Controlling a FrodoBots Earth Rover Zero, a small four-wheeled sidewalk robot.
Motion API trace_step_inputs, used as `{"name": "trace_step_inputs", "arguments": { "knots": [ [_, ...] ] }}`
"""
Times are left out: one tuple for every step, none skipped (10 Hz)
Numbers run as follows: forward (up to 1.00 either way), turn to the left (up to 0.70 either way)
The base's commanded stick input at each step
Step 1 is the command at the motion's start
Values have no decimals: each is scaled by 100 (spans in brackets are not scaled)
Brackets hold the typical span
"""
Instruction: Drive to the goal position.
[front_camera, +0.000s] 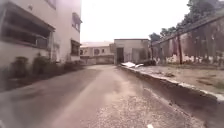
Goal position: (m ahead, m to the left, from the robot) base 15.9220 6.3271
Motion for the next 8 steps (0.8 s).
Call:
{"name": "trace_step_inputs", "arguments": {
  "knots": [
    [50, 5],
    [50, 5],
    [50, 5],
    [50, 5],
    [50, 5],
    [50, 5],
    [50, 5],
    [50, 5]
  ]
}}
